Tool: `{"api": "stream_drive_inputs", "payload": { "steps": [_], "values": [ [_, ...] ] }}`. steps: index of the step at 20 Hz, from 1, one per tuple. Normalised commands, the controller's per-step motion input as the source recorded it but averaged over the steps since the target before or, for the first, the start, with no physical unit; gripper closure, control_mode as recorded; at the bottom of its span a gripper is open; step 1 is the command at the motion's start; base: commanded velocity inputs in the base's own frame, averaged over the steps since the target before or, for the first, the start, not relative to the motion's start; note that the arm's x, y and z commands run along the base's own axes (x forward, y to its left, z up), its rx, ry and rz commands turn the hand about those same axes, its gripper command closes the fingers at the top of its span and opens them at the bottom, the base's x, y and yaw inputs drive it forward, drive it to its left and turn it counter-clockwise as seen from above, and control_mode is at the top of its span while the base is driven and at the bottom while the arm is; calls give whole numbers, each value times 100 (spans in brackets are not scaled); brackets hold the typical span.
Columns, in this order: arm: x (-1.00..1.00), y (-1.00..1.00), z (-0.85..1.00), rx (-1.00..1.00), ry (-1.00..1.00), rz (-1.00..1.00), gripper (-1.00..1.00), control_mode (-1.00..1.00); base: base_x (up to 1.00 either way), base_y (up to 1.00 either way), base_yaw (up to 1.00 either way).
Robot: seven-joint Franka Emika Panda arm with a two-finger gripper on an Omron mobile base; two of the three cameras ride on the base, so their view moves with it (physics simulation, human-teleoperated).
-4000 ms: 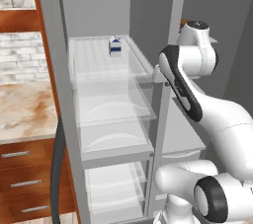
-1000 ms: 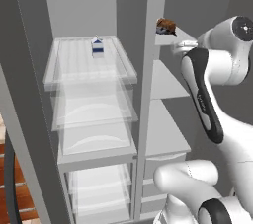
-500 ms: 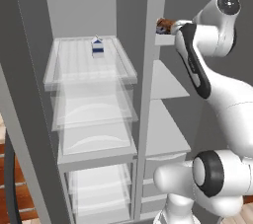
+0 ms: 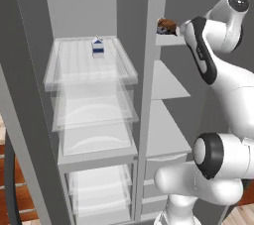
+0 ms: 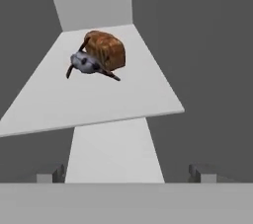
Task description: Pick up the frozen fish from the freezer, place it on any shelf in the fridge, and close the fridge and freezer doors when done.
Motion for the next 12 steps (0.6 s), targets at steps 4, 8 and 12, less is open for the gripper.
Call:
{"api": "stream_drive_inputs", "payload": {
  "steps": [4,8,12],
  "values": [
    [35,29,-41,0,0,0,-100,-100,0,0,0],
    [40,34,-9,0,0,0,-100,-100,0,0,0],
    [64,15,0,0,0,0,-100,-100,0,0,0]
  ]
}}
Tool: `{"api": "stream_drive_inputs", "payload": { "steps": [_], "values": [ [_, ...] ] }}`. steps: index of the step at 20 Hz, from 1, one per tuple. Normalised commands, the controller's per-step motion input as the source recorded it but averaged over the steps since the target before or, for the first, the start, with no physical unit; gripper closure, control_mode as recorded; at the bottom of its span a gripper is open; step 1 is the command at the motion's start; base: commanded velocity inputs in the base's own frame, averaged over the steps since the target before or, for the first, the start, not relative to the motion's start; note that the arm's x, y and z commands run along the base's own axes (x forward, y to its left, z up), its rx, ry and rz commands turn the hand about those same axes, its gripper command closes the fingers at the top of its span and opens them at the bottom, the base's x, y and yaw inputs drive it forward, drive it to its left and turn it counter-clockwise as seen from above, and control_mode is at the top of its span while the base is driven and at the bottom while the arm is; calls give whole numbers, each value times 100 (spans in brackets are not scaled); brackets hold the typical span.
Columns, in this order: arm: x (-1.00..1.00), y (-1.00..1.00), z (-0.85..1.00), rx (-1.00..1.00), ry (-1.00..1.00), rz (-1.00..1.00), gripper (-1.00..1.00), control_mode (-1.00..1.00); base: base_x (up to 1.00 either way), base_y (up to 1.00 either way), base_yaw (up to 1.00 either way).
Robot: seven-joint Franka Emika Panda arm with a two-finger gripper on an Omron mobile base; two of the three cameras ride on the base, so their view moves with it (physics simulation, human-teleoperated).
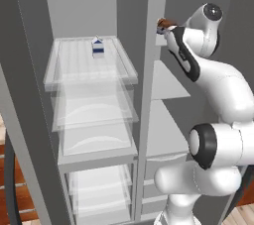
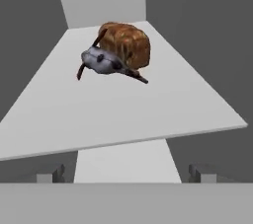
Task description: Pick up the frozen fish from the freezer, place it on any shelf in the fridge, and close the fridge and freezer doors when done.
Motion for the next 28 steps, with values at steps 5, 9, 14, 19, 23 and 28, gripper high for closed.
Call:
{"api": "stream_drive_inputs", "payload": {
  "steps": [5,9,14,19,23,28],
  "values": [
    [62,0,0,0,6,0,-100,-100,0,0,0],
    [59,0,-2,0,6,2,-100,-100,0,0,0],
    [64,-1,-5,0,4,5,-100,-100,0,0,0],
    [58,-18,-12,0,0,8,-100,-100,0,0,0],
    [60,-31,-4,0,0,6,-100,-100,0,0,0],
    [54,-20,-3,0,0,6,-100,-100,0,0,0]
  ]
}}
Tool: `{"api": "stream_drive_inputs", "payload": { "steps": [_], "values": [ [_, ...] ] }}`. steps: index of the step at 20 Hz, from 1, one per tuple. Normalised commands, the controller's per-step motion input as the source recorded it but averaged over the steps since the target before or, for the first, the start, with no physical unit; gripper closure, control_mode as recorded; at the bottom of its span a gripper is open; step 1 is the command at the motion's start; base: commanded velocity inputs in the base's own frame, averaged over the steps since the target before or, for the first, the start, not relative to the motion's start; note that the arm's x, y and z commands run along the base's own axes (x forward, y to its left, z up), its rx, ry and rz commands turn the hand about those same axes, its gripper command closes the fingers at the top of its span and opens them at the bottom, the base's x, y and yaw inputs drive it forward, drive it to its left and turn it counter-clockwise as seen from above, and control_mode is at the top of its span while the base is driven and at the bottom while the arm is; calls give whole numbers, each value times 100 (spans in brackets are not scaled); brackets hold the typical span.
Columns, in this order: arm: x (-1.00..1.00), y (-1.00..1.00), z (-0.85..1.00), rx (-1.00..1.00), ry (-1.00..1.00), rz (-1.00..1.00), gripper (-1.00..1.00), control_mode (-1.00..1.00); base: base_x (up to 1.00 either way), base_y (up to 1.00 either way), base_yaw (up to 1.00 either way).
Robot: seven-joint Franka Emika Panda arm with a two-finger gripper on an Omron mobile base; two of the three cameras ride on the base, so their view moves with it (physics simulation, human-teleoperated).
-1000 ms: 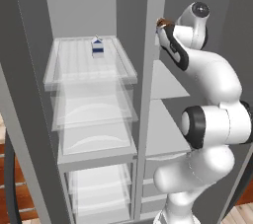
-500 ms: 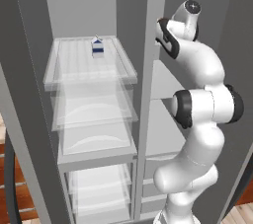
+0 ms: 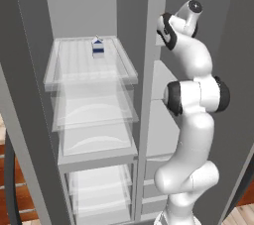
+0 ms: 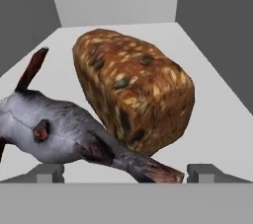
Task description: Pick up the frozen fish from the freezer, place it on any shelf in the fridge, and close the fridge and freezer doors when done.
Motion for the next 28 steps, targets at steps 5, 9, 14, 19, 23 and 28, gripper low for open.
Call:
{"api": "stream_drive_inputs", "payload": {
  "steps": [5,9,14,19,23,28],
  "values": [
    [34,-1,-5,0,0,1,-100,-100,0,0,0],
    [13,0,-10,0,0,0,100,-100,0,0,0],
    [16,0,-7,0,0,0,100,-100,0,0,0],
    [0,0,0,0,-1,0,100,-100,0,0,0],
    [-20,0,0,0,0,0,100,-100,0,0,0],
    [-94,0,0,0,-11,0,100,-100,0,0,0]
  ]
}}
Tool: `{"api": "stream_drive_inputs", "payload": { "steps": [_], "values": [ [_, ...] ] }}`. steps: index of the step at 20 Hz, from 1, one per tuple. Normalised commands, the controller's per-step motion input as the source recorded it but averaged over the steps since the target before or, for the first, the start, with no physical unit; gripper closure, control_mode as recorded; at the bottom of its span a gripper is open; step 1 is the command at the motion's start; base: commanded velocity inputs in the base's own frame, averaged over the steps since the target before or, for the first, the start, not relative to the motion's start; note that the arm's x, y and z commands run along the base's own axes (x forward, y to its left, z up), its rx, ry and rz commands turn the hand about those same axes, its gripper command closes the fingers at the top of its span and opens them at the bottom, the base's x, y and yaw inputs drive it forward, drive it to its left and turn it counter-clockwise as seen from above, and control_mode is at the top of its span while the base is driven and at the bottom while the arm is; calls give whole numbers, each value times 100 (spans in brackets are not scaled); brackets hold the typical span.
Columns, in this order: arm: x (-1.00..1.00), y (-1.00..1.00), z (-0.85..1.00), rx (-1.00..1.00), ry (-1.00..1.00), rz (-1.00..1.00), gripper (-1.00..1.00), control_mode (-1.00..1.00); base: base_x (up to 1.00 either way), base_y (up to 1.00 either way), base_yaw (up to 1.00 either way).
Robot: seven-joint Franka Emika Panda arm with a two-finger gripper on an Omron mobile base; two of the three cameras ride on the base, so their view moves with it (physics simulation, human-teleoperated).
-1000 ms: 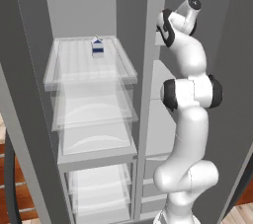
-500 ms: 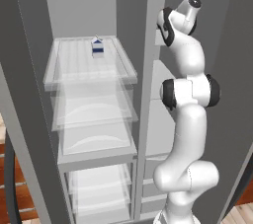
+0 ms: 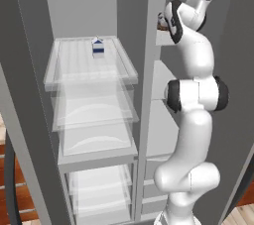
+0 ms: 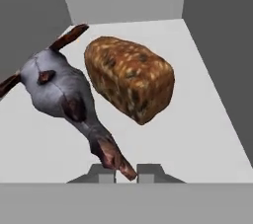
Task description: Pick up the frozen fish from the freezer, place it on any shelf in the fridge, and close the fridge and freezer doors when done.
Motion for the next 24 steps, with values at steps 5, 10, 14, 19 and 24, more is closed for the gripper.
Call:
{"api": "stream_drive_inputs", "payload": {
  "steps": [5,10,14,19,24],
  "values": [
    [-100,9,0,0,-22,2,100,-100,0,0,0],
    [-100,25,-3,-1,-28,3,100,-100,0,0,0],
    [-100,36,0,-2,-17,0,100,-100,0,0,0],
    [-100,33,0,-10,-1,0,100,-100,0,0,0],
    [-100,12,-12,-18,19,0,100,-100,0,0,0]
  ]
}}
